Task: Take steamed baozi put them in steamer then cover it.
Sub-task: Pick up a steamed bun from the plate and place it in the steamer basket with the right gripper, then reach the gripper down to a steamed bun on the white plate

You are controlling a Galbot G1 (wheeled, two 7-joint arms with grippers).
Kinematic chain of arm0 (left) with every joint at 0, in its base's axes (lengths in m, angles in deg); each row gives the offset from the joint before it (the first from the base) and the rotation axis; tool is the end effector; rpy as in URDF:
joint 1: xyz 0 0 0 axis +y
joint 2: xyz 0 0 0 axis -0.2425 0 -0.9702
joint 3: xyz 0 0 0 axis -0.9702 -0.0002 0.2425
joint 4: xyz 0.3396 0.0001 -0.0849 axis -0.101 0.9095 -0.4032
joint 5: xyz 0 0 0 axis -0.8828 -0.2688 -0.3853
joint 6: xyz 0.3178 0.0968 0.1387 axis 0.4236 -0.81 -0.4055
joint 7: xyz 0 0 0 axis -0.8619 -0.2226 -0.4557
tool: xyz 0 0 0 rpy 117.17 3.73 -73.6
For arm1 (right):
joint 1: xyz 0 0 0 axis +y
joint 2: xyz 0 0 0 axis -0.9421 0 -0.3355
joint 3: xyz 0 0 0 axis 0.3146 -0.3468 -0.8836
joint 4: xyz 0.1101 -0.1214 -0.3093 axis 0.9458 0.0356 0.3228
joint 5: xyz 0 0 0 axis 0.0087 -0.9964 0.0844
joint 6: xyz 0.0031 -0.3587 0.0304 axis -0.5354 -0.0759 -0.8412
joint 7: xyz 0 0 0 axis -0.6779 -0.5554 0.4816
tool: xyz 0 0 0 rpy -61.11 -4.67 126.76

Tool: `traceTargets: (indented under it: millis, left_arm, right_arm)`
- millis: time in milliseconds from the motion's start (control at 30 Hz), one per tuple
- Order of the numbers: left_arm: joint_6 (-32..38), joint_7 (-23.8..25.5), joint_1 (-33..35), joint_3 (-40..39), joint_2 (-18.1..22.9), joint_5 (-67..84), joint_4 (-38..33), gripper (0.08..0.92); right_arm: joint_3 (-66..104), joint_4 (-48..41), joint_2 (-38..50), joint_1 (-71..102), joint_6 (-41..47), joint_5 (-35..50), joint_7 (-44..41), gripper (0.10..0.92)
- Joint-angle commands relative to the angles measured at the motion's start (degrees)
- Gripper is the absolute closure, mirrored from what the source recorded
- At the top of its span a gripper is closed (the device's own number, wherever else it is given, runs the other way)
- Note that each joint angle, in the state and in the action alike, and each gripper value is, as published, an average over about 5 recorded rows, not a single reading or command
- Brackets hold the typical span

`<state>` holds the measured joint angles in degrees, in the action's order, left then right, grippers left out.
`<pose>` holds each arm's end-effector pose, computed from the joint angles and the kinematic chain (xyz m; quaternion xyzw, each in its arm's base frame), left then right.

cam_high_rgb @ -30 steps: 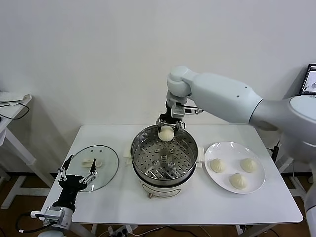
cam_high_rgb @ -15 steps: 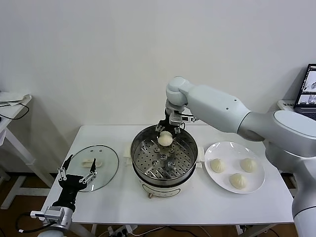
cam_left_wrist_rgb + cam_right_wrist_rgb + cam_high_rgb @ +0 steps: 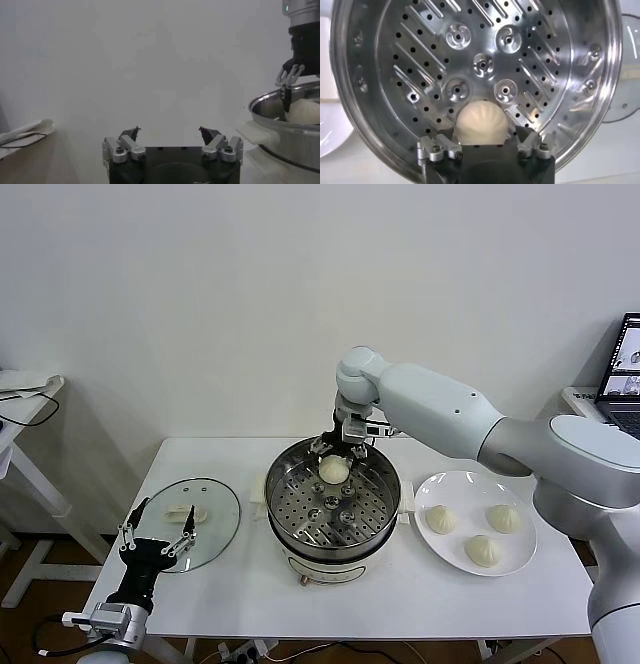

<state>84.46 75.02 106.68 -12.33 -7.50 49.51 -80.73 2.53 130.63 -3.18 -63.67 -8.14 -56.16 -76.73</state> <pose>0.1803 0.0864 -0.2870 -0.0099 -0.9913 -0.1314 0.0059 0.6087 0.1255 -0.0700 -0.6633 0.0972 -0.7408 0.0424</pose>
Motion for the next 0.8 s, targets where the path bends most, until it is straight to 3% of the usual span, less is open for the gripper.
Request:
traceTargets:
  millis: [33,200,333,533,800]
  left_arm:
    - [0.00,-0.01,0.23,-0.50,-0.07,-0.19,-0.09,0.177]
    - [0.19,-0.01,0.04,-1.39,-0.13,-0.37,0.37,0.177]
    - [0.28,0.00,-0.27,-2.07,-0.12,-0.47,0.79,0.177]
    - [0.36,0.09,-0.26,-2.44,-0.39,-0.46,0.67,0.177]
    - [0.82,0.17,-0.29,-2.69,-0.57,-0.44,1.16,0.177]
  right_arm:
    - [-2.93,7.39,8.01,-9.82,6.16,15.24,-2.78,0.203]
    - [-9.26,13.28,18.25,-19.70,13.19,27.04,-5.61,0.203]
    - [-12.62,16.26,26.12,-21.46,21.76,31.84,-6.06,0.203]
    - [-10.16,21.06,36.60,-14.65,39.39,29.24,-4.85,0.203]
    - [-0.23,20.97,41.10,2.48,52.04,26.17,-5.74,0.203]
